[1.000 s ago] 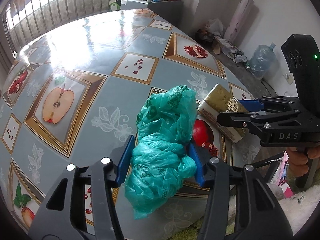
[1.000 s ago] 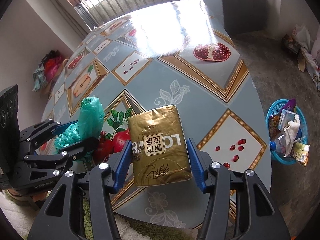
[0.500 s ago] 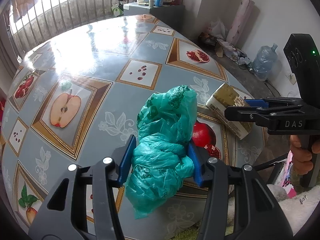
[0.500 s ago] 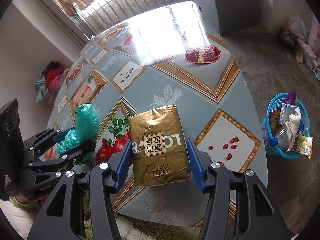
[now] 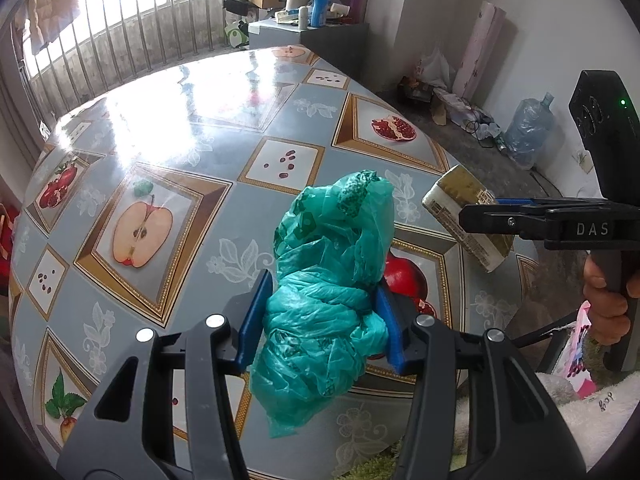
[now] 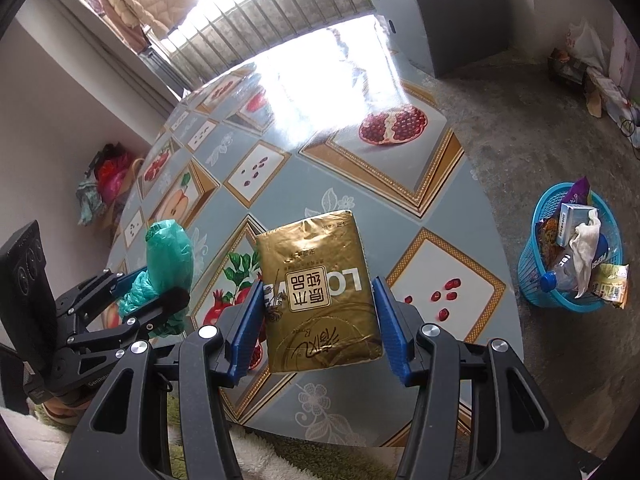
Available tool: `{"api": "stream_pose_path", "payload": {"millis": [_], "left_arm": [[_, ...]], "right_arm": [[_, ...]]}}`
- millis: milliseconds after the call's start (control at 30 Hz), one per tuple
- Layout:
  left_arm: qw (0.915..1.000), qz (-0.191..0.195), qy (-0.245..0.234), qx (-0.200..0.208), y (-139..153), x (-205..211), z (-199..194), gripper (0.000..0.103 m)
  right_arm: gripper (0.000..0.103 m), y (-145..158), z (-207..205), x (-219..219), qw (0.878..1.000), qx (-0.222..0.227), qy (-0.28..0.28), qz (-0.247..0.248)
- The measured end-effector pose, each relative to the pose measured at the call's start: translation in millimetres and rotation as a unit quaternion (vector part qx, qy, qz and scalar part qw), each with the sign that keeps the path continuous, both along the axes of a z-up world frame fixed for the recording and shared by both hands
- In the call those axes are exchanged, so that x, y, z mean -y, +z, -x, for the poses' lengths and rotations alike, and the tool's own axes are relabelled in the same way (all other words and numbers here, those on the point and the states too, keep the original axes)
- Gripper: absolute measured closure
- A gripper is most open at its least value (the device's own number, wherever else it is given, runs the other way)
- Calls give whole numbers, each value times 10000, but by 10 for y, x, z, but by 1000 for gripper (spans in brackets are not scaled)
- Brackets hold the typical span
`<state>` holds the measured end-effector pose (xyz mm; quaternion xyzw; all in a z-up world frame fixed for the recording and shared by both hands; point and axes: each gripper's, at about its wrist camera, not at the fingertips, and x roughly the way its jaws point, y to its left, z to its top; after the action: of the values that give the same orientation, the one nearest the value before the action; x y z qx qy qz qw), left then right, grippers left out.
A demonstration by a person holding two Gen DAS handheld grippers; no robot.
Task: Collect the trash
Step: 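Lift the green bag and gold box and carry them toward the wastebasket, then open both tools over the blue wastebasket to drop the bag and box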
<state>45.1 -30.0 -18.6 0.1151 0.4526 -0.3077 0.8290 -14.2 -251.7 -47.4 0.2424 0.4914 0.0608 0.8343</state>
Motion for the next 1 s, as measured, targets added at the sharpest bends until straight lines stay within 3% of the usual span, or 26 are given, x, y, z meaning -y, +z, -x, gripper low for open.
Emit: {"api": "stream_pose_path", "payload": {"millis": [133, 267, 400, 500, 667, 800, 1000], "left_arm": [[9996, 226, -138, 53, 131, 39, -59, 56], [9971, 563, -513, 70, 336, 237, -181, 56], [9894, 961, -1054, -264, 514, 684, -345, 56], [9829, 1055, -1396, -580, 545, 1174, -443, 56], [9697, 862, -2005, -1099, 402, 2141, -457, 56], [9561, 527, -2284, -1759, 31, 2968, -449, 56], [9513, -394, -2456, -1822, -679, 4047, -454, 56]], "right_arm": [[50, 138, 111, 250, 9990, 173, -412, -67], [50, 340, 371, 812, 9902, 437, -1321, 127], [50, 401, 812, 1510, 9646, 537, -2579, 139], [50, 304, 1151, 1949, 9404, 512, -3361, 41], [50, -133, 1436, 2440, 9110, 248, -4098, -393], [50, -600, 1405, 2644, 8989, -46, -4322, -724], [50, -1348, 1308, 3070, 8648, -486, -4815, -1339]]}}
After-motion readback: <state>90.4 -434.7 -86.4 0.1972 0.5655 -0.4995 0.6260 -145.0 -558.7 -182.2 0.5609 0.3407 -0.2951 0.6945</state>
